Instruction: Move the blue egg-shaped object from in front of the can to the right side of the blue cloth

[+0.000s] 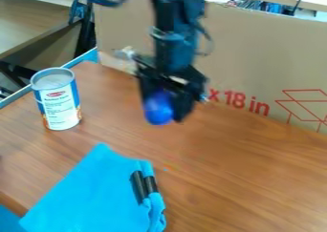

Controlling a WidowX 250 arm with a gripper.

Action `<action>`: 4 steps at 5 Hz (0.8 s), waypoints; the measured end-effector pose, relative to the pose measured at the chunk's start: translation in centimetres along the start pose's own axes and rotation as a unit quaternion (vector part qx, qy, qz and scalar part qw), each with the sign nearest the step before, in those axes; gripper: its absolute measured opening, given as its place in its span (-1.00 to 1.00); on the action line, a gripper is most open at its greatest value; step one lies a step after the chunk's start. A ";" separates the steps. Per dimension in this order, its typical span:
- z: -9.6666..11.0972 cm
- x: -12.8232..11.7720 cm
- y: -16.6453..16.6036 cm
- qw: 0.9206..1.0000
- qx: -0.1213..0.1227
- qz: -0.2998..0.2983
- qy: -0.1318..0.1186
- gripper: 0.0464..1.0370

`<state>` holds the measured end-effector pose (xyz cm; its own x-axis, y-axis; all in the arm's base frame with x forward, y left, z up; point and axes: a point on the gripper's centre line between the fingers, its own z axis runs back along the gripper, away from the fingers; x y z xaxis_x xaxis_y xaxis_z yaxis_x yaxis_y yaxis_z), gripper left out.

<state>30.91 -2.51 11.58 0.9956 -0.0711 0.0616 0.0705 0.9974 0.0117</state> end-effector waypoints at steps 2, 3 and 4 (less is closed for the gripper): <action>-3.5 1.9 -7.8 0.998 -0.048 -0.013 0.026 0.53; -5.5 1.4 -10.4 0.997 -0.046 -0.026 0.055 0.53; -7.9 1.3 -11.6 0.996 -0.025 -0.035 0.073 0.53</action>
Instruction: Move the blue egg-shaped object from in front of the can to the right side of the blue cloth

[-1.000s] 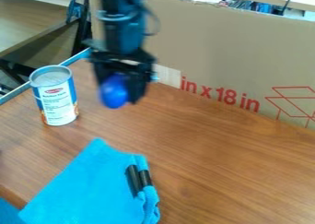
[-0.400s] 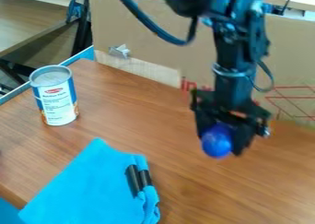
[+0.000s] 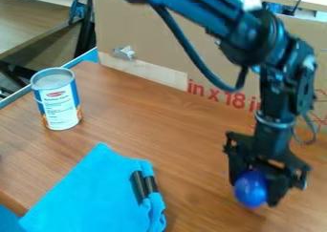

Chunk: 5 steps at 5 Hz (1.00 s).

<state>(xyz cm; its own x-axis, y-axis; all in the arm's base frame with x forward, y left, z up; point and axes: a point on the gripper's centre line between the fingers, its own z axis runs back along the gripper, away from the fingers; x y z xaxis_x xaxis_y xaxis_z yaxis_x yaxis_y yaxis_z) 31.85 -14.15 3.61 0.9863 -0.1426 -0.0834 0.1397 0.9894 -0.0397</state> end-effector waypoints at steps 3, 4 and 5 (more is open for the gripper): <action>-0.9 0.0 0.4 1.000 0.011 -0.001 0.009 0.95; 2.2 -0.2 0.1 1.000 -0.003 -0.004 -0.017 0.94; 4.3 -0.6 0.5 0.999 -0.009 -0.004 -0.032 0.94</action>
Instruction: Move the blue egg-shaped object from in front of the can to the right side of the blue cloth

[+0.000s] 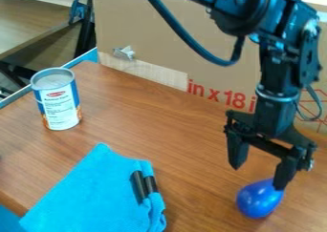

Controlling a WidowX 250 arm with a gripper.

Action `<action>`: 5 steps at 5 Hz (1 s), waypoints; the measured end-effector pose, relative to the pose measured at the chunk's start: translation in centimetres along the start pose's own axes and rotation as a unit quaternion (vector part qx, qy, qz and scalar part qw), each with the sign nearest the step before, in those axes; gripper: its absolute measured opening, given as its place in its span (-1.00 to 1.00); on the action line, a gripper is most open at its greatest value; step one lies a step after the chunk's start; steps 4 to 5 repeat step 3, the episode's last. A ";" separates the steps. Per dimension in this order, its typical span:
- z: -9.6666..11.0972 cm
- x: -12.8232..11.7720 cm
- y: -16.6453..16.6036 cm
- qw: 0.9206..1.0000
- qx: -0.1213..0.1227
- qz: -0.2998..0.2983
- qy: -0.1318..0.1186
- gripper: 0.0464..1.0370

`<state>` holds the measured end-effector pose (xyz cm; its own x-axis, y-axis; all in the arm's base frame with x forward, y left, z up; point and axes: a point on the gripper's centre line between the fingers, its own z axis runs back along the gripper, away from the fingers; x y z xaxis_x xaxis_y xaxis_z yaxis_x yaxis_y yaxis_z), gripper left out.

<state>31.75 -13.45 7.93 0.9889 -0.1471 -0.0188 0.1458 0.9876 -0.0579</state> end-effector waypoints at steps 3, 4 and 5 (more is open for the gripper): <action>5.4 -5.1 11.8 0.997 0.046 0.042 -0.051 0.94; 5.4 -5.1 11.8 0.997 0.046 0.042 -0.051 0.94; 5.4 -5.1 11.8 0.997 0.046 0.042 -0.051 0.94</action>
